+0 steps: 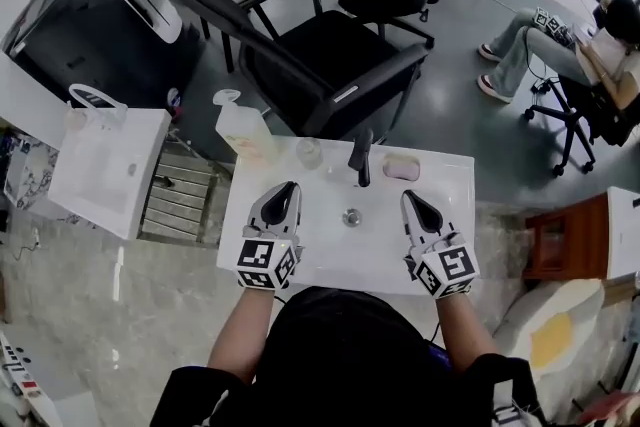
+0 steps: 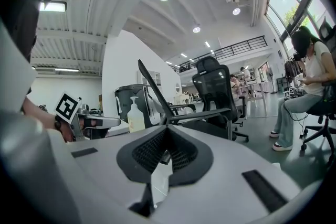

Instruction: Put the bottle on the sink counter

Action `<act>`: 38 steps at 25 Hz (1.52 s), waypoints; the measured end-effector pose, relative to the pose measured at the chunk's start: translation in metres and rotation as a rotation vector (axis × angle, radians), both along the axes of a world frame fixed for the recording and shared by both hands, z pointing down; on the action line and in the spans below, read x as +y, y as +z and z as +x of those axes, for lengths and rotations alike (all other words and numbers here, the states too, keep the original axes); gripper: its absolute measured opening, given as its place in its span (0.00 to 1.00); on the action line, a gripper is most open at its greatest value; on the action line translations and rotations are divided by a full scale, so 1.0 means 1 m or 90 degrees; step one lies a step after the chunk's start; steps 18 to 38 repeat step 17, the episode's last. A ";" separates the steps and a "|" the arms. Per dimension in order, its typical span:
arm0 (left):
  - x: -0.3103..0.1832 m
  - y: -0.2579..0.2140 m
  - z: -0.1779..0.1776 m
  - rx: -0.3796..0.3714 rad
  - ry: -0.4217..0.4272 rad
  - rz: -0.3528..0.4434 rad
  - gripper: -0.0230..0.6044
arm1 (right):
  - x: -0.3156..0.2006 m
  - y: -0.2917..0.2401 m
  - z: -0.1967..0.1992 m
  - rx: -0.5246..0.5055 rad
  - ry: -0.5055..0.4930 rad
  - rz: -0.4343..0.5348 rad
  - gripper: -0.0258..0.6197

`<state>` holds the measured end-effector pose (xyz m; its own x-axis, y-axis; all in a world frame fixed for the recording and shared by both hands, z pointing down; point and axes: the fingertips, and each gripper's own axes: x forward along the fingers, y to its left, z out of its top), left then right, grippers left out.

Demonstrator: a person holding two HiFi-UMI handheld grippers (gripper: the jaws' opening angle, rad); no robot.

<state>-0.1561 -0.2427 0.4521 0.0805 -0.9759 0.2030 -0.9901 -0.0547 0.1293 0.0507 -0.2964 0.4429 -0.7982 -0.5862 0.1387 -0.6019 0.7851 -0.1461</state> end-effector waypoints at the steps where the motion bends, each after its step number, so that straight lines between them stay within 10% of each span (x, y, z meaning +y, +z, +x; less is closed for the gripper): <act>1: 0.002 0.000 -0.001 0.004 -0.003 0.000 0.10 | 0.000 -0.001 -0.001 0.000 0.000 -0.001 0.09; 38: 0.006 0.001 0.001 0.001 0.011 -0.003 0.10 | 0.001 0.000 -0.001 -0.003 -0.005 0.000 0.09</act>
